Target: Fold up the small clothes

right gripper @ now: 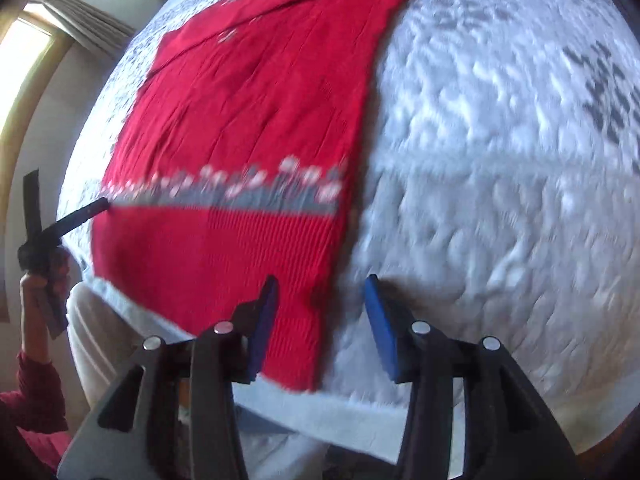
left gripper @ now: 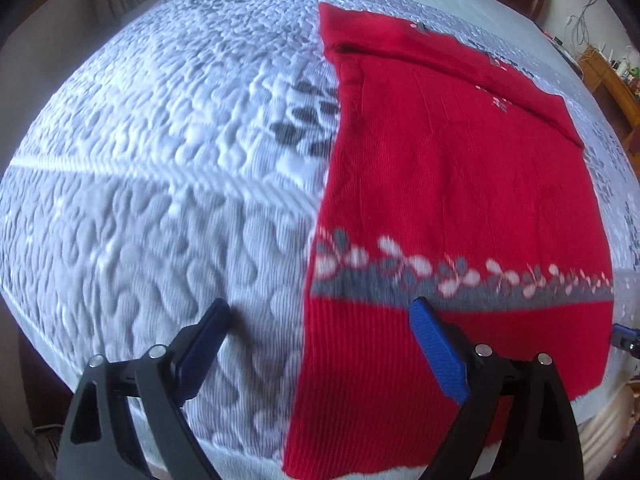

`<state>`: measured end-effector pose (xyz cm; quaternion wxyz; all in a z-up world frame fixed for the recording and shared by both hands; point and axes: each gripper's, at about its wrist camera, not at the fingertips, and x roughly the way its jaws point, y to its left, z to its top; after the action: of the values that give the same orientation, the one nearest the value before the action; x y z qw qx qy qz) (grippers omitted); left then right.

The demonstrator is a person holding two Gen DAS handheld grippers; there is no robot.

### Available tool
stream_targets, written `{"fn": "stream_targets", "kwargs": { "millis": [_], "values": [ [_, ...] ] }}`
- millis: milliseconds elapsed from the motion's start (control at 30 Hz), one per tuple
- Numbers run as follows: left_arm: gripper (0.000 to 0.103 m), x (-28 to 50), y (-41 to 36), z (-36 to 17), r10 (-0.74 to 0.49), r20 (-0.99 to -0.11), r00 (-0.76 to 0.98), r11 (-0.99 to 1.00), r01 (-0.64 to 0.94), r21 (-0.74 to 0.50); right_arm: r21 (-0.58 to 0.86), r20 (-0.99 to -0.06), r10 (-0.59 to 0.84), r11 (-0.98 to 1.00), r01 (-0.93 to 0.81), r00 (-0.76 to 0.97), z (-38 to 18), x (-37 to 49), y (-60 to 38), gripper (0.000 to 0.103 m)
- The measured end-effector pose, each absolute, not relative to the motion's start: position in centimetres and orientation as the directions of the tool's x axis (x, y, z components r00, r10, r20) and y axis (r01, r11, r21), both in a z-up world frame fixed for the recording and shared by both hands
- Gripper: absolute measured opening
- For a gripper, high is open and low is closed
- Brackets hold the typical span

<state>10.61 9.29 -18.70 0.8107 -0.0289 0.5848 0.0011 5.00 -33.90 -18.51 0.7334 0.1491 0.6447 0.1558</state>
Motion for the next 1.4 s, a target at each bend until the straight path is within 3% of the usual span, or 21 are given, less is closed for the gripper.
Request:
{"fn": "stream_targets", "kwargs": {
  "millis": [200, 267, 300, 333, 367, 433, 467, 500, 533, 700, 933, 1400],
  "values": [
    [0.090, 8.8, 8.8, -18.7, -0.041, -0.955, 0.295, 0.998, -0.034, -0.054, 0.453, -0.883, 0.452, 0.891, -0.026, 0.125, -19.4, 4.1, -32.9, 0.042],
    [0.088, 8.4, 8.3, -18.8, -0.031, -0.957, 0.289, 0.999, -0.026, -0.040, 0.456, -0.882, 0.455, 0.890, -0.025, 0.123, -19.4, 4.1, -32.7, 0.031],
    [0.084, 8.1, 8.2, -18.9, -0.028, -0.957, 0.289, 0.999, -0.029, -0.038, 0.477, -0.872, 0.476, 0.879, -0.021, 0.116, -19.4, 4.0, -32.7, 0.015],
    [0.078, 8.0, 8.1, -18.8, -0.028, -0.957, 0.289, 0.999, -0.033, -0.040, 0.494, -0.863, 0.492, 0.869, -0.012, 0.114, -19.4, 3.9, -32.9, 0.007],
    [0.074, 7.8, 8.1, -18.7, -0.030, -0.957, 0.290, 0.999, -0.034, -0.042, 0.513, -0.852, 0.509, 0.858, 0.001, 0.122, -19.2, 3.8, -33.2, 0.006],
    [0.047, 7.6, 8.2, -18.4, -0.064, -0.956, 0.285, 0.997, -0.027, -0.074, 0.538, -0.836, 0.531, 0.843, 0.015, 0.139, -18.5, 3.5, -34.1, 0.004],
    [0.040, 7.5, 8.3, -18.3, -0.071, -0.957, 0.282, 0.996, -0.030, -0.082, 0.556, -0.823, 0.546, 0.831, 0.025, 0.156, -17.9, 3.4, -34.6, 0.004],
    [0.021, 7.4, 8.4, -18.1, -0.085, -0.956, 0.281, 0.995, -0.028, -0.097, 0.567, -0.814, 0.555, 0.823, 0.029, 0.169, -17.4, 3.2, -35.1, 0.004],
    [0.011, 7.4, 8.5, -17.9, -0.157, -0.951, 0.266, 0.985, -0.025, -0.169, 0.579, -0.804, 0.565, 0.815, 0.028, 0.184, -16.8, 3.1, -35.5, 0.004],
    [0.010, 6.1, 8.3, -17.1, -0.214, -0.937, 0.277, 0.974, -0.011, -0.226, 0.557, -0.807, 0.539, 0.831, 0.008, 0.240, -14.2, 1.7, -36.6, 0.003],
    [0.010, 5.6, 8.6, -18.2, -0.252, -0.929, 0.270, 0.962, -0.035, -0.271, 0.486, -0.872, 0.476, 0.871, 0.079, 0.114, -18.1, 1.7, -35.6, 0.003],
    [0.009, 9.7, 10.4, -13.2, -0.458, -0.833, 0.310, 0.866, -0.055, -0.496, 0.668, -0.732, 0.647, 0.743, 0.040, 0.212, -12.7, 6.2, -37.0, 0.003]
  ]
}}
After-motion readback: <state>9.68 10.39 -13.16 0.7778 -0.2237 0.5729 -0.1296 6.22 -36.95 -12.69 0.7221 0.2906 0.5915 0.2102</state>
